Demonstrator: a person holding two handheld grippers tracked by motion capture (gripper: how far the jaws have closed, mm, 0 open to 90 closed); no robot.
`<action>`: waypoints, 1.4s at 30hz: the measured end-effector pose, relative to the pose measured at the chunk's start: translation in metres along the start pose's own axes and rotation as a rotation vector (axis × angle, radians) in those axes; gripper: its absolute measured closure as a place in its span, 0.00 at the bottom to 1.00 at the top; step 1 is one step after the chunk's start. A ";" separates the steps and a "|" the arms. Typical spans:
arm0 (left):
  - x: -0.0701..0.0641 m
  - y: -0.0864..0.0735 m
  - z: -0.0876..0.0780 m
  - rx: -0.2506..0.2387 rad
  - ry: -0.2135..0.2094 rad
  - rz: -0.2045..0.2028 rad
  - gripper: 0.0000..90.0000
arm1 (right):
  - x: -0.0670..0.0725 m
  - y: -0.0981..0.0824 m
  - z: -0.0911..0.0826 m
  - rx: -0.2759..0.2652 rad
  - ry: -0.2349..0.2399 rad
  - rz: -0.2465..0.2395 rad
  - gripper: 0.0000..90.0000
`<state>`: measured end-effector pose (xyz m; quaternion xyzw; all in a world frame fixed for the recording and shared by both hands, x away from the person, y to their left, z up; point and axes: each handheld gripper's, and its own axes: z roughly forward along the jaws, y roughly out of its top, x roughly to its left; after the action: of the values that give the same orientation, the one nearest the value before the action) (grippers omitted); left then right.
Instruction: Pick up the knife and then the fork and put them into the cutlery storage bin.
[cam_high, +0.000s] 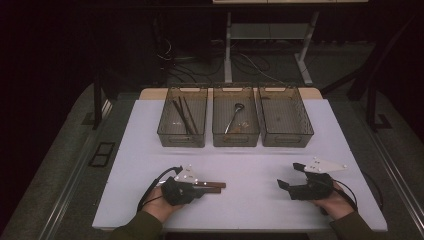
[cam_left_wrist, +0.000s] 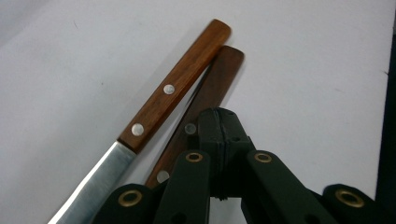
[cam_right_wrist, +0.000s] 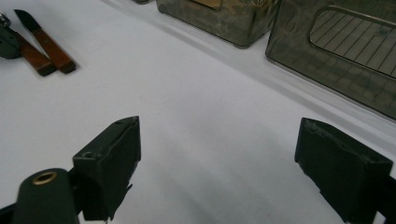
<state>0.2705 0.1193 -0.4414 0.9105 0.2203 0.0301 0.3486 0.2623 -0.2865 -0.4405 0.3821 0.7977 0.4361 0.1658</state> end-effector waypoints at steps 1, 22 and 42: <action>0.001 0.001 0.001 0.005 -0.001 0.005 0.99 | 0.000 0.000 0.000 0.000 0.000 0.000 0.16; 0.023 0.021 0.014 0.003 0.076 -0.024 0.99 | -0.001 0.000 0.000 -0.002 0.000 0.003 0.16; 0.023 0.003 -0.021 -0.076 0.135 -0.098 0.90 | -0.001 0.000 -0.001 -0.004 0.000 0.000 0.16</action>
<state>0.2881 0.1400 -0.4256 0.8806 0.2862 0.0829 0.3684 0.2619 -0.2876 -0.4401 0.3816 0.7968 0.4378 0.1666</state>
